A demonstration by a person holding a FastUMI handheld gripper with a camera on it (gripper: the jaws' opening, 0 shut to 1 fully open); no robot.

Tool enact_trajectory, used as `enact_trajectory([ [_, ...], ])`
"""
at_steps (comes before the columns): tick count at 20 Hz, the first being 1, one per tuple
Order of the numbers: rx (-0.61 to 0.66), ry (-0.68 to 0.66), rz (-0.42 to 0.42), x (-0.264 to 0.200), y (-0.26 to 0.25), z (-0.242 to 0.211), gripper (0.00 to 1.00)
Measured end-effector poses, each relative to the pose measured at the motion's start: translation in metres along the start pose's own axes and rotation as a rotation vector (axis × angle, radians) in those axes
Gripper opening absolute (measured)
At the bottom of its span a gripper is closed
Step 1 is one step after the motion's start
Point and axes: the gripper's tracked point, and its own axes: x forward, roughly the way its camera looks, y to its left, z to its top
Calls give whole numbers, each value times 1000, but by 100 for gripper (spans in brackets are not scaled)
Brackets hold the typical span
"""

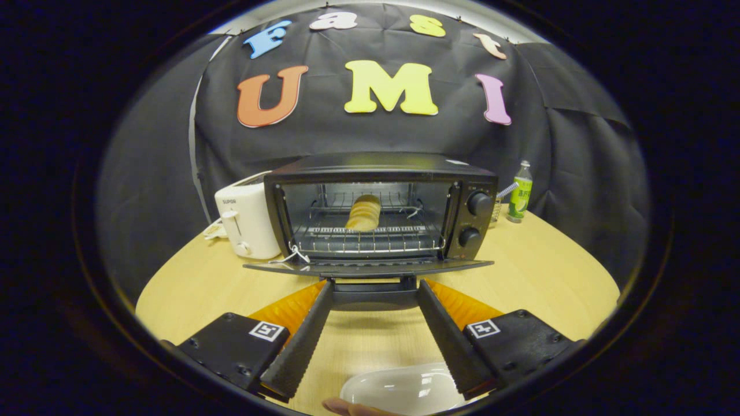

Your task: Open the toaster oven, put the food inside, and close the toaster oven door.

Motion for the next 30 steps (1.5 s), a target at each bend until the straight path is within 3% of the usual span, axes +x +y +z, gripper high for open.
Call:
enact_trajectory([
  [7, -84, -93, 13, 8, -7, 47, 100],
  [13, -82, -148, 5, -31, -22, 71, 100],
  [19, -61, -195, -5, -123, -36, 127, 100],
  [25, -8, -350, -15, -246, -59, 209, 100],
  [30, 43, -363, 3, -303, -80, 171, 100],
])
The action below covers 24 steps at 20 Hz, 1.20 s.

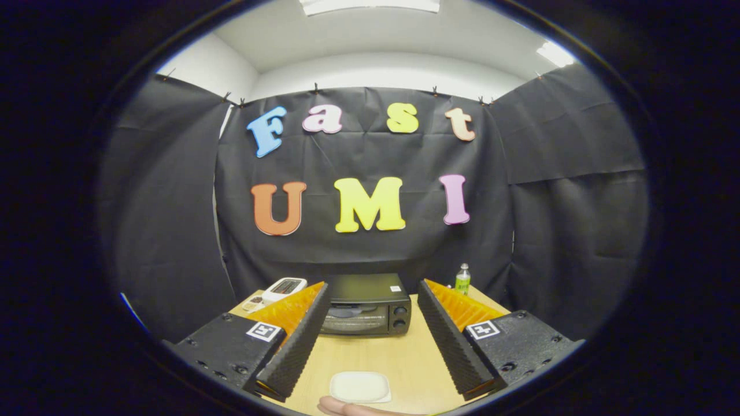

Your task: Open the toaster oven, put the food inside, and close the toaster oven door.

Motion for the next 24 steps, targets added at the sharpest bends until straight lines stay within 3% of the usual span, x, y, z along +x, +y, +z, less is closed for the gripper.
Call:
enact_trajectory([
  [3, -43, 16, 46, -31, -11, -27, 100],
  [8, -17, -61, 24, -58, -40, -23, 100],
  [14, 50, -37, 57, -58, -43, -38, 100],
  [24, 1, -27, 87, -52, -33, -49, 100],
])
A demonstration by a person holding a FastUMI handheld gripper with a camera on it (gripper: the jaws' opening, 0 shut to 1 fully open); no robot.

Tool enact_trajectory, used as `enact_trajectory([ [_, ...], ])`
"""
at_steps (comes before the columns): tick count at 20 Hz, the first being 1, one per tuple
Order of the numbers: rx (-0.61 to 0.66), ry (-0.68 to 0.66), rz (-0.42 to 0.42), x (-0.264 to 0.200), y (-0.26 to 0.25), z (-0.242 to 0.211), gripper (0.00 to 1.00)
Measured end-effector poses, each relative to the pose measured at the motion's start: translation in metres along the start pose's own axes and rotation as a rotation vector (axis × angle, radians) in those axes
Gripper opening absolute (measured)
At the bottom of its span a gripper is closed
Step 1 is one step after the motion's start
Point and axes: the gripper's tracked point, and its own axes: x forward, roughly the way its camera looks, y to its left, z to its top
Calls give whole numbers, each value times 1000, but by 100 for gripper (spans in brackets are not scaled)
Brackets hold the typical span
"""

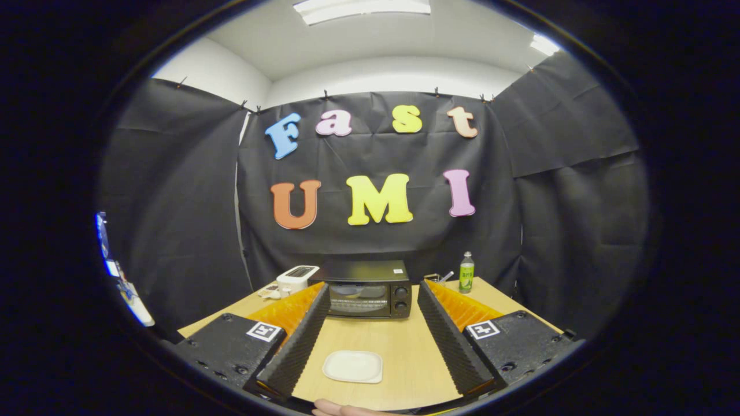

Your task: Open the toaster oven, put the food inside, and close the toaster oven door.

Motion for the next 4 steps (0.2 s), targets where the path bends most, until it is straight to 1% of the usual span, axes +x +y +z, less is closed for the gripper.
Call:
enact_trajectory([
  [4, 0, 4, 5, 1, 1, -3, 100],
])
